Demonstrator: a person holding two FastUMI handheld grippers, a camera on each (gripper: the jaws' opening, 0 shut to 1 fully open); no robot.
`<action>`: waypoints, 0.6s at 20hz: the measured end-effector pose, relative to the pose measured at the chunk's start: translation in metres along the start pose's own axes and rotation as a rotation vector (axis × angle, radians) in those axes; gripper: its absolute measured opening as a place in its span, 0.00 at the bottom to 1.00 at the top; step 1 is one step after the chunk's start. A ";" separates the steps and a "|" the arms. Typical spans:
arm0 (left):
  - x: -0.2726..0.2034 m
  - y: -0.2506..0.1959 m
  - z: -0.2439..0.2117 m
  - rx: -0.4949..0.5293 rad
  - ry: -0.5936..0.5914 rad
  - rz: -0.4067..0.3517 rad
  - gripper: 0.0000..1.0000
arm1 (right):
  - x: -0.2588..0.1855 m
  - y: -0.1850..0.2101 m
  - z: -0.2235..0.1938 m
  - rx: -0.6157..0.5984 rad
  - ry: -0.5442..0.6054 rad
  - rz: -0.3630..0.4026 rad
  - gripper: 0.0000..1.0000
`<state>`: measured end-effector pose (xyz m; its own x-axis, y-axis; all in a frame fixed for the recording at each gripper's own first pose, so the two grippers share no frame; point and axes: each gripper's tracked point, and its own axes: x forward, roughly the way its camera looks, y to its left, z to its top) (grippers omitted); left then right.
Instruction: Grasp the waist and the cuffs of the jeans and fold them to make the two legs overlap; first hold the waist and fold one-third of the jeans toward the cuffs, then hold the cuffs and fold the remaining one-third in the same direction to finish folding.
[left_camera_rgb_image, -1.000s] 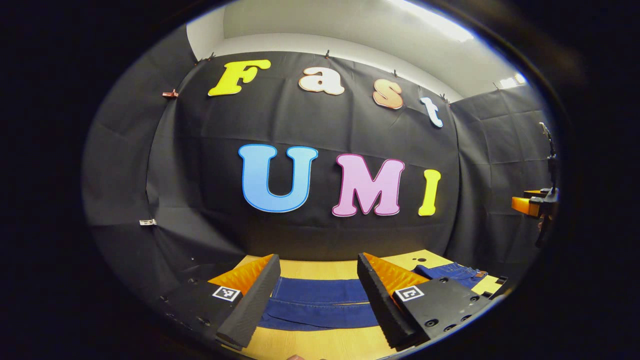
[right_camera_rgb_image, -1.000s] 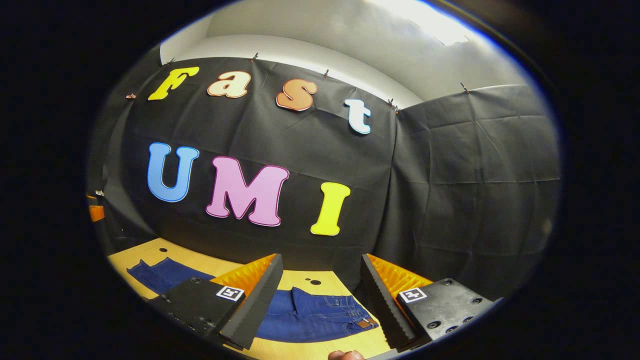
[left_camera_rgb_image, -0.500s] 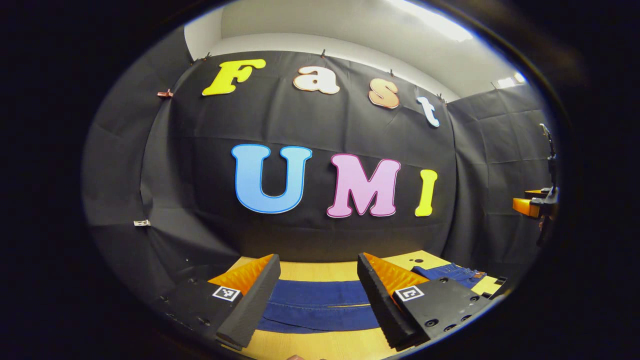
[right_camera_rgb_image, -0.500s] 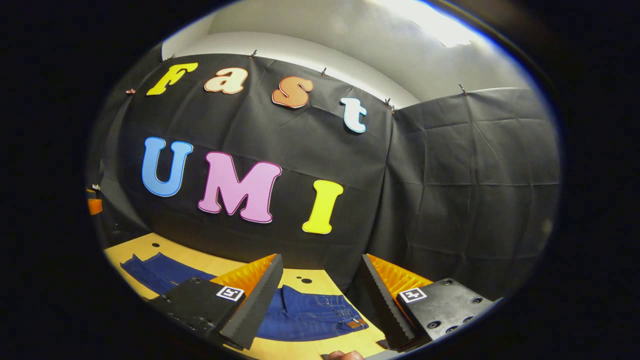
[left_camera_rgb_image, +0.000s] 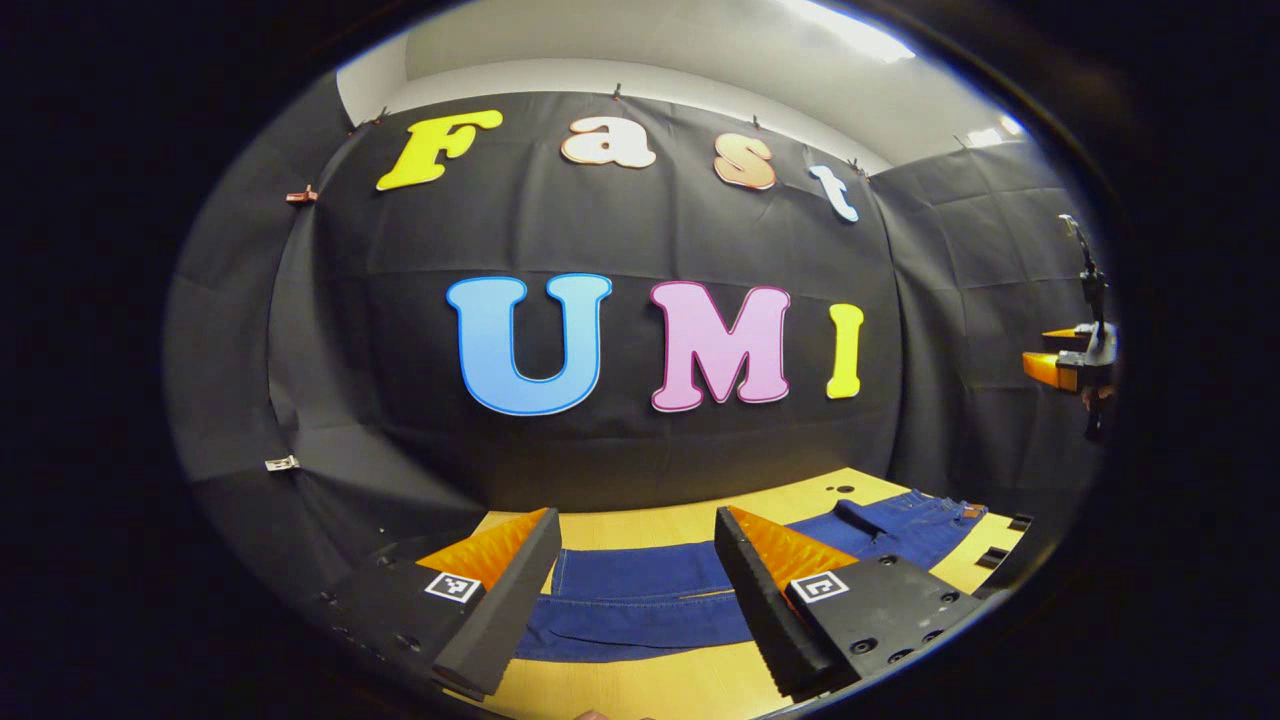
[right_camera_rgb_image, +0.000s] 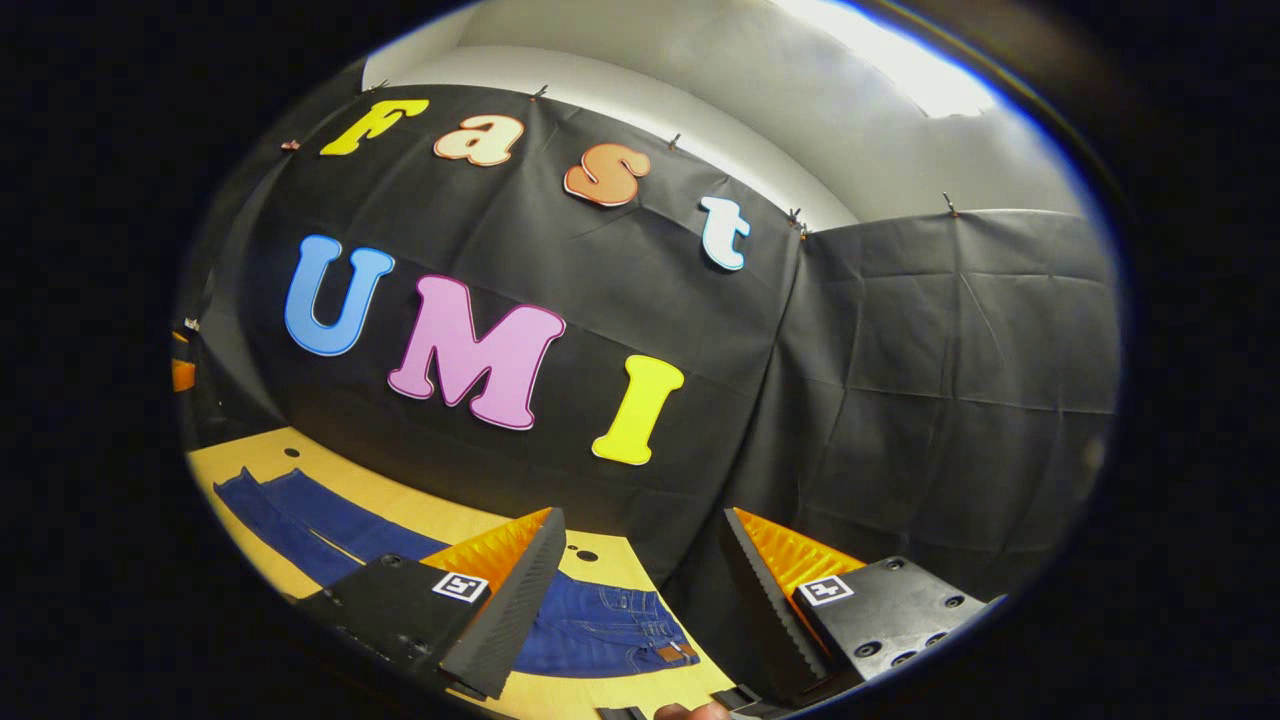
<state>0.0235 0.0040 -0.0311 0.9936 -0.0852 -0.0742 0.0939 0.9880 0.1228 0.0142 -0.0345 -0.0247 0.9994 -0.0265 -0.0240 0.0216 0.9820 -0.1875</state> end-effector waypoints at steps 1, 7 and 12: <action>0.002 0.004 -0.005 0.034 0.009 -0.012 0.96 | 0.002 0.003 -0.003 -0.030 0.004 0.017 0.96; 0.025 0.008 -0.066 0.248 0.112 -0.123 0.98 | 0.024 0.015 -0.062 -0.213 0.084 0.138 0.96; 0.058 0.008 -0.151 0.437 0.294 -0.262 0.98 | 0.057 0.016 -0.167 -0.412 0.251 0.253 0.96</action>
<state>0.0724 0.0263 -0.1843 0.8803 -0.2187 -0.4211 0.4135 0.7887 0.4549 0.0672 -0.0520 -0.1934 0.9334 0.1075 -0.3424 -0.2816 0.8107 -0.5133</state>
